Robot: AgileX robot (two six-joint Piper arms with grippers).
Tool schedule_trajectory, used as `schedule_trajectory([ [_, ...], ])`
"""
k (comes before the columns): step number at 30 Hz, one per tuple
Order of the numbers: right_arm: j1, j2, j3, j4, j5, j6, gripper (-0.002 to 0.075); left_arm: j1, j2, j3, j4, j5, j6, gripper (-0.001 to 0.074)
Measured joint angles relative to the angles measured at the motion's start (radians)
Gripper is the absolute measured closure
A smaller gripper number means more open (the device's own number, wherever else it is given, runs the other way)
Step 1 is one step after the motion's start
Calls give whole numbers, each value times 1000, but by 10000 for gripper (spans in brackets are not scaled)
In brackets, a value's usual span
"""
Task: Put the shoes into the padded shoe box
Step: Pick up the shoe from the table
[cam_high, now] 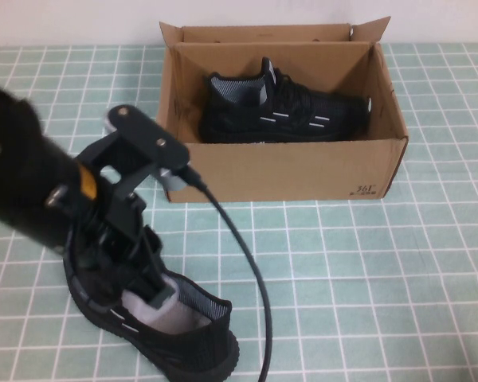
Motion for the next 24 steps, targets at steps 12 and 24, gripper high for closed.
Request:
schedule_trajectory([
  [12,0,0,0,0,0,0,734,0,157,-36,122,20,-9,440],
  [24,0,0,0,0,0,0,734,0,229,-36,165,-3,-17,438],
])
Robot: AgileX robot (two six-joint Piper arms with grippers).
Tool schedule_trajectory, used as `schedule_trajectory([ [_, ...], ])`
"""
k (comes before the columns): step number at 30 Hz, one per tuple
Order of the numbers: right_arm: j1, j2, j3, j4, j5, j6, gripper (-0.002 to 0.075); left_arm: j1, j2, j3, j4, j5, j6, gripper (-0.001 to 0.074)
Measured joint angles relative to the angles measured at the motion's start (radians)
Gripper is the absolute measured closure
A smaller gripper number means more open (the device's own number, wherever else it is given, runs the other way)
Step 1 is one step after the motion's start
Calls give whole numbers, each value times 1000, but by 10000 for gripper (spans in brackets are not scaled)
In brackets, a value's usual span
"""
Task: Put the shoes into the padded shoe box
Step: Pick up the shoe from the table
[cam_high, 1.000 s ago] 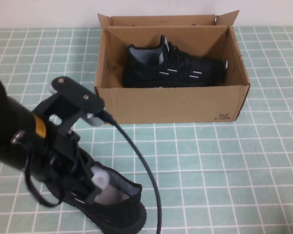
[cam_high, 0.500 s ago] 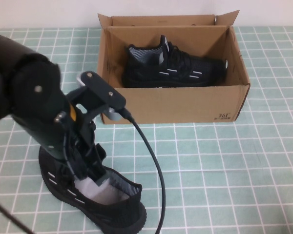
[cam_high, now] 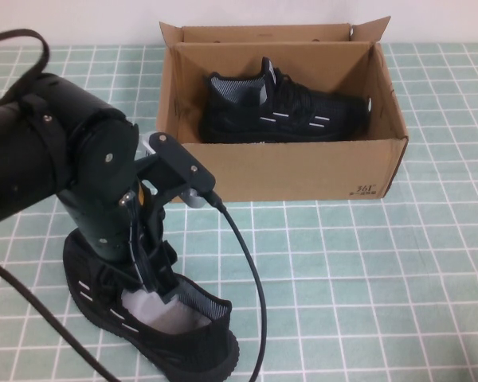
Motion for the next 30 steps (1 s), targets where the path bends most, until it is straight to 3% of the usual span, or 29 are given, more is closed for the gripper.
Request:
schedule_trajectory([
  [24,0,0,0,0,0,0,734,37,77,-1,14,-34,-19,444],
  [30,0,0,0,0,0,0,734,37,86,-7,-7,-24,-19,524],
])
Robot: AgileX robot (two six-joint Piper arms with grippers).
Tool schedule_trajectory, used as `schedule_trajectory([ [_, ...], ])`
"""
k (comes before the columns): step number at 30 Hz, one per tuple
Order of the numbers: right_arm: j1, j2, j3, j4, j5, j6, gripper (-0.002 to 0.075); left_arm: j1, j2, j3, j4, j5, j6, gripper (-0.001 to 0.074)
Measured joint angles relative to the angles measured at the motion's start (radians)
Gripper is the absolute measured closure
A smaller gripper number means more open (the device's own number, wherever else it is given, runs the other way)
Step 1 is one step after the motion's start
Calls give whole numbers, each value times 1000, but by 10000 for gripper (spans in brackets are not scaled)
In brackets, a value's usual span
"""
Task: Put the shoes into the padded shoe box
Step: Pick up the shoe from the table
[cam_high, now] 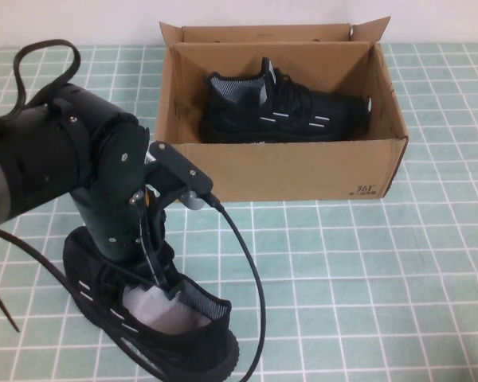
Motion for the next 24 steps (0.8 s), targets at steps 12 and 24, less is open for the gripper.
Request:
schedule_trajectory([
  [12,0,0,0,0,0,0,734,0,-23,-2,-25,68,-128,724],
  [24,0,0,0,0,0,0,734,-2,-99,-230,-121,158,-230,728],
])
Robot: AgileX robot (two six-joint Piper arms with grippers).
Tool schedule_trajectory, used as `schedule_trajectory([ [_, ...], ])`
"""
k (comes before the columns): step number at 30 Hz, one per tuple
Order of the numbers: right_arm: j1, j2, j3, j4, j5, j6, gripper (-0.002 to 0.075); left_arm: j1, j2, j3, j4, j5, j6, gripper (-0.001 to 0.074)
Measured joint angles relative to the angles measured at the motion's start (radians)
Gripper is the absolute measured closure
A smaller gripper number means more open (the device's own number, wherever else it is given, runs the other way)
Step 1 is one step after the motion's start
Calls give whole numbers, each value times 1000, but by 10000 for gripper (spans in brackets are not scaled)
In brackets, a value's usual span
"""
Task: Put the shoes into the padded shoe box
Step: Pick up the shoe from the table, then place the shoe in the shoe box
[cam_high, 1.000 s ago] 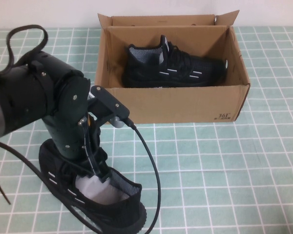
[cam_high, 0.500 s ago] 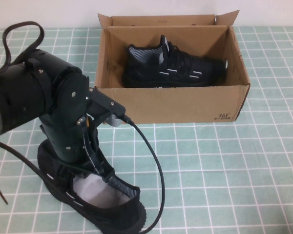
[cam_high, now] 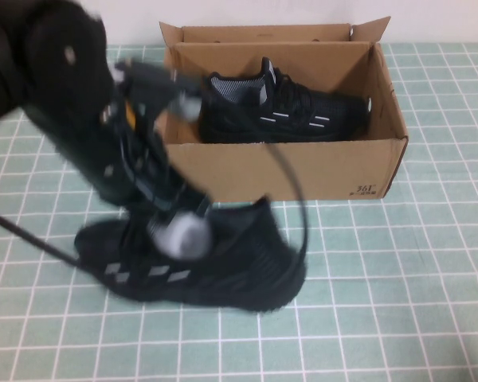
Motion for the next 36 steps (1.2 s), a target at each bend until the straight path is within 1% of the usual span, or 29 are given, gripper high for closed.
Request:
schedule_trajectory([
  [4,0,0,0,0,0,0,734,-33,-2,-134,-32,2,-56,729],
  [9,0,0,0,0,0,0,734,-72,19,-281,-48,6,-81,729],
  [13,0,0,0,0,0,0,734,-76,89,-395,-52,-31,-131,729],
  [20,0,0,0,0,0,0,734,-76,255,-572,-54,-147,-193,730],
  [23,0,0,0,0,0,0,734,-76,321,-645,-54,-159,-241,730],
  [29,0,0,0,0,0,0,734,-63,424,-764,-18,-163,-362,730],
  [32,0,0,0,0,0,0,734,-59,458,-791,13,-167,-416,730],
  [36,0,0,0,0,0,0,734,-58,491,-802,38,-181,-436,730],
])
